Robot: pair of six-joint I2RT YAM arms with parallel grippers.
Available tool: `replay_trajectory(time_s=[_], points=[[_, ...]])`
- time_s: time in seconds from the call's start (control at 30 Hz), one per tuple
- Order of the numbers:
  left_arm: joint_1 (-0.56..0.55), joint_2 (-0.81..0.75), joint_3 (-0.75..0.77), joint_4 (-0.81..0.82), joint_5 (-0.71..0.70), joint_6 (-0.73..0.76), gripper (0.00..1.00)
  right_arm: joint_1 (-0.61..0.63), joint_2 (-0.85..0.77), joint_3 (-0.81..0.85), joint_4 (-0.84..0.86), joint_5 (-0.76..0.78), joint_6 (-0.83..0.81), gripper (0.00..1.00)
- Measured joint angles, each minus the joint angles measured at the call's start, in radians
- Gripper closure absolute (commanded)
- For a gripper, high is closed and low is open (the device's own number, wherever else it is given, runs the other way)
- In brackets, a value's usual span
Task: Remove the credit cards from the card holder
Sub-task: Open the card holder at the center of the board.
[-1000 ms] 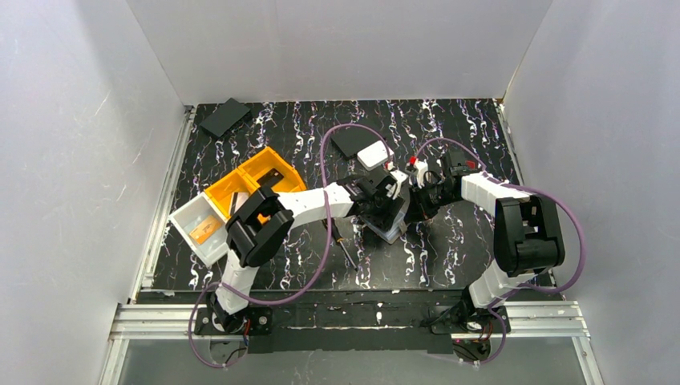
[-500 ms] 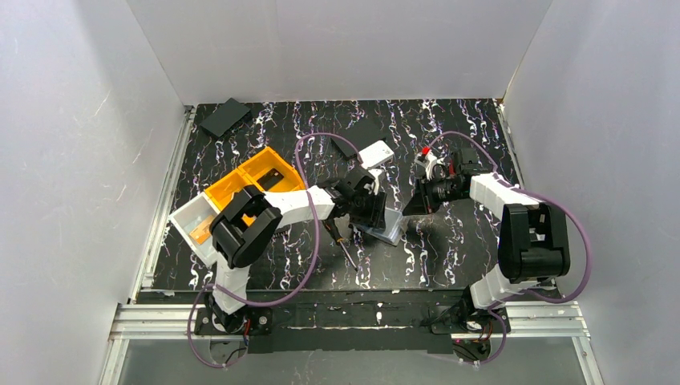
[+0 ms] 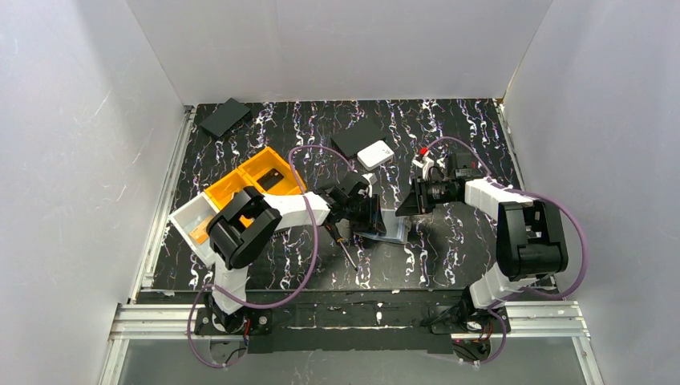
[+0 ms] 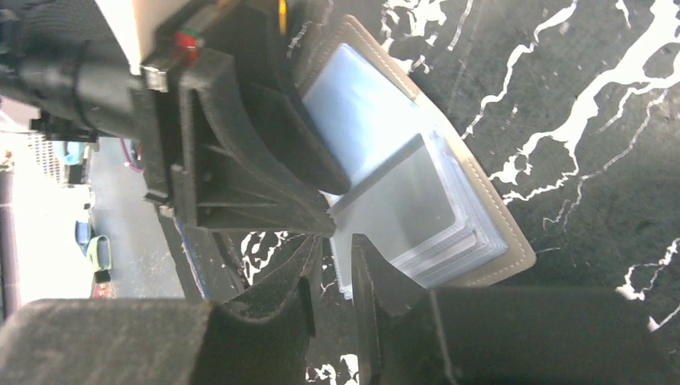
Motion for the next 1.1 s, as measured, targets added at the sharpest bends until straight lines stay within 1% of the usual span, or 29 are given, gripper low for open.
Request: replay_trajectory(time_s=[0.3, 0.47, 0.83, 0.93, 1.1], points=[[0.0, -0.016, -0.034, 0.023, -0.031, -0.068, 0.66, 0.02, 0.049, 0.0, 0.003, 0.172, 0.048, 0.69], [0.0, -0.017, -0.036, 0.026, -0.039, -0.086, 0.66, 0.02, 0.055, 0.0, 0.003, 0.229, 0.054, 0.66], [0.0, -0.017, -0.037, 0.031, -0.033, -0.096, 0.63, 0.021, 0.084, 0.006, 0.003, 0.199, 0.057, 0.66], [0.0, -0.017, -0.044, 0.046, -0.026, -0.098, 0.63, 0.021, 0.084, 0.006, 0.003, 0.188, 0.053, 0.65], [0.0, -0.017, -0.051, 0.061, -0.023, -0.104, 0.63, 0.017, 0.077, 0.008, -0.008, 0.164, 0.03, 0.59]])
